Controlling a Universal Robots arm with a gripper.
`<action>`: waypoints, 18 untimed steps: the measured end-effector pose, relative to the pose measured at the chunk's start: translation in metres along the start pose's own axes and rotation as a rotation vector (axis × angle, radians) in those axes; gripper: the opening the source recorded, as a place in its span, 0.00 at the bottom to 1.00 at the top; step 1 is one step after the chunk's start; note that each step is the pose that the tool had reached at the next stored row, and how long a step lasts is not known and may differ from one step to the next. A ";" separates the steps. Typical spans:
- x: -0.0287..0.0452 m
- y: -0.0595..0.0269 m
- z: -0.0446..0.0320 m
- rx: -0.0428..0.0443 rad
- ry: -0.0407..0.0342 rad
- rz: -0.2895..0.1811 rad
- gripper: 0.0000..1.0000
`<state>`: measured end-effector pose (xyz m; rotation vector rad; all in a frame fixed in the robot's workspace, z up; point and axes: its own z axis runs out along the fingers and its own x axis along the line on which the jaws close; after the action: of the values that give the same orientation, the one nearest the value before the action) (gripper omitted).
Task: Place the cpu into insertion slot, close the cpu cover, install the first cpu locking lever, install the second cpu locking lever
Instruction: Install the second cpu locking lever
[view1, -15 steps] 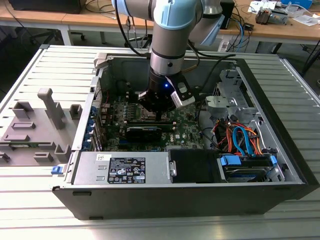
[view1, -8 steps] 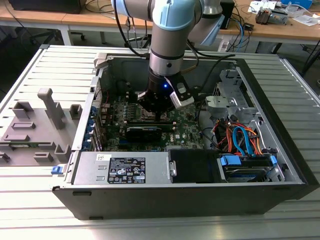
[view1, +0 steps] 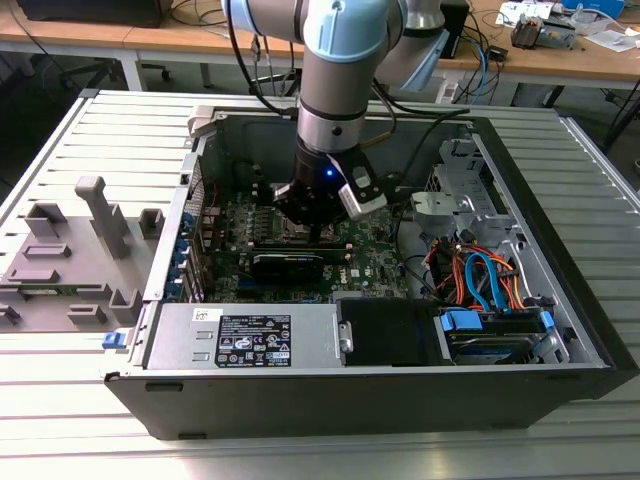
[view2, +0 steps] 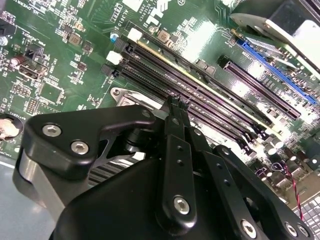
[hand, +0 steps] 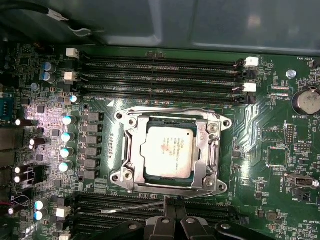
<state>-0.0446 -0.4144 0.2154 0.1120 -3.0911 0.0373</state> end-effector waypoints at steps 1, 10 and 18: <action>0.0001 0.0000 0.0001 0.0001 0.0001 0.000 0.11; 0.0030 0.0002 0.0017 0.0000 0.0000 0.000 0.11; 0.0062 0.0005 0.0035 0.0001 0.0001 0.000 0.11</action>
<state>-0.0510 -0.4144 0.2122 0.1119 -3.0910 0.0374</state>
